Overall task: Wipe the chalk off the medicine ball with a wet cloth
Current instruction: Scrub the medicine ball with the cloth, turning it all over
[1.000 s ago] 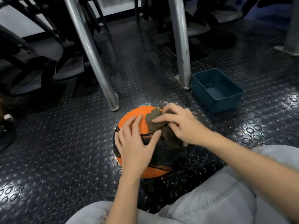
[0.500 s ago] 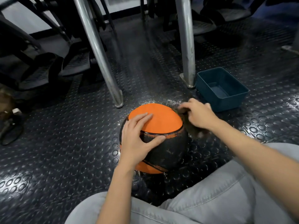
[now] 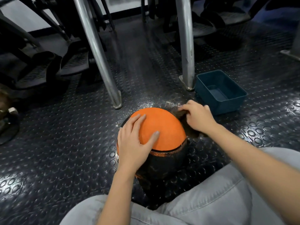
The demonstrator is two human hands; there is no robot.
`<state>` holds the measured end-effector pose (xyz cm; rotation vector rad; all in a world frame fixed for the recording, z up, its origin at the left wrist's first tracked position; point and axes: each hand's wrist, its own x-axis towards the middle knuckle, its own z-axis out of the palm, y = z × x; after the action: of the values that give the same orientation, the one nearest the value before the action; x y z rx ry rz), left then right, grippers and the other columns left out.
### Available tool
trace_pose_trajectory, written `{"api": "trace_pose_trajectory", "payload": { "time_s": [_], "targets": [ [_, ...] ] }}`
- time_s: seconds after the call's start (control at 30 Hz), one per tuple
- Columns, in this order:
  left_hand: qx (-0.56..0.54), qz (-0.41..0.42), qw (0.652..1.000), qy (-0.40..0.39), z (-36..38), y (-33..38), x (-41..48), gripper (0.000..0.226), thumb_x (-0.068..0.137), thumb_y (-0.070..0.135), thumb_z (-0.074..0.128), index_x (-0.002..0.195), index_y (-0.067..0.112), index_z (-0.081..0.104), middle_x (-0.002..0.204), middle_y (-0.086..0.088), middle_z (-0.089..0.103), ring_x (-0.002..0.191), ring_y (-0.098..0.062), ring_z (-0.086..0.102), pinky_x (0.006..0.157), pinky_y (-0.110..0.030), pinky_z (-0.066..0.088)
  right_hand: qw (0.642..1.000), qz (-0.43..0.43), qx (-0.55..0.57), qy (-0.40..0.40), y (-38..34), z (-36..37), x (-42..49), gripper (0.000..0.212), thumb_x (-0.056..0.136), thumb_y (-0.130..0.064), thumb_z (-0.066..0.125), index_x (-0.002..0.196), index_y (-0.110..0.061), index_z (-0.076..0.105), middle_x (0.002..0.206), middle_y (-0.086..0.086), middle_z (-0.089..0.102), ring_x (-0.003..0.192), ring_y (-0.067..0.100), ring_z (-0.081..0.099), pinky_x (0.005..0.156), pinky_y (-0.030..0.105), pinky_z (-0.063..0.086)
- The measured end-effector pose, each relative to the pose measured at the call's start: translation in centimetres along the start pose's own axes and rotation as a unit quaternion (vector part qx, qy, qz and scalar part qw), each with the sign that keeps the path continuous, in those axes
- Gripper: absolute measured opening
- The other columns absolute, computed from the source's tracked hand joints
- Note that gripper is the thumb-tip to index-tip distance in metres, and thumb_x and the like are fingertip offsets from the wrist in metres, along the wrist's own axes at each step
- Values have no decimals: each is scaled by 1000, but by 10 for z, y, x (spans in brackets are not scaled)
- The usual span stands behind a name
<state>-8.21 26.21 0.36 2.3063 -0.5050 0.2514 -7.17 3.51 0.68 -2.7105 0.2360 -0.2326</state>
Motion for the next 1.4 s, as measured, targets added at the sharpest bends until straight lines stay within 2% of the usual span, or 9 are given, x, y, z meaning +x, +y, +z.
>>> {"api": "trace_pose_trajectory", "payload": {
  "time_s": [0.13,0.23,0.4,0.5,0.6,0.83,1.03,1.23,1.4],
  "targets": [
    [6,-10,1000,13,1,-3,0,71,72,72,41,134,38,45,132,29,31,122,8,22,112,-33,16,956,-109,213,172,-28,-25,-11,33,82,1,55,108,-16,62,105,-7,63,102,13,58,94,29,43],
    [4,-21,1000,21,-1,-5,1,73,69,70,43,132,35,48,129,28,33,119,7,25,110,-34,21,936,-231,236,122,-41,-19,-23,30,78,-1,56,104,-13,67,102,-8,63,99,7,58,91,21,43],
    [-10,-45,999,11,-2,-3,1,72,69,74,42,133,40,45,128,31,31,118,7,24,112,-39,22,996,-30,38,74,-5,-5,-7,30,87,-8,57,113,-21,65,107,-1,58,103,23,56,87,37,44],
    [-19,-57,998,14,-3,-3,2,72,69,74,40,133,41,44,128,30,32,117,8,23,112,-37,20,959,-139,176,174,-29,-16,-20,28,83,-4,58,108,-14,67,102,2,62,96,18,59,85,29,47],
    [-15,-60,998,14,-4,-3,2,71,69,66,38,135,39,44,131,26,34,125,-1,29,112,-35,18,929,-282,206,119,-52,-4,-47,30,80,-10,51,104,-10,70,99,5,64,93,19,61,84,30,48],
    [5,-119,993,20,-4,1,11,58,89,59,44,141,33,38,144,12,33,135,-12,26,115,-45,15,985,-57,99,126,-15,-3,-14,29,86,-6,58,111,-16,66,102,2,58,95,24,59,80,39,48],
    [3,-193,980,53,-2,6,8,52,94,52,39,142,33,36,147,11,30,139,-16,21,116,-46,8,947,-249,177,97,-49,11,-46,32,81,-14,49,107,-15,69,99,5,59,87,22,60,76,36,51],
    [-89,-261,961,35,-17,3,16,46,95,45,47,140,38,39,146,11,30,138,-18,17,115,-48,13,979,-5,161,123,-15,9,-9,27,89,-8,56,113,-17,64,101,0,51,96,21,56,83,34,46],
    [-36,-246,968,38,-20,0,12,56,91,54,46,142,34,36,139,8,30,132,-20,19,109,-48,23,949,-201,214,116,-39,17,-37,27,86,-8,50,110,-10,62,102,5,54,92,17,55,82,28,47]
  ]
}}
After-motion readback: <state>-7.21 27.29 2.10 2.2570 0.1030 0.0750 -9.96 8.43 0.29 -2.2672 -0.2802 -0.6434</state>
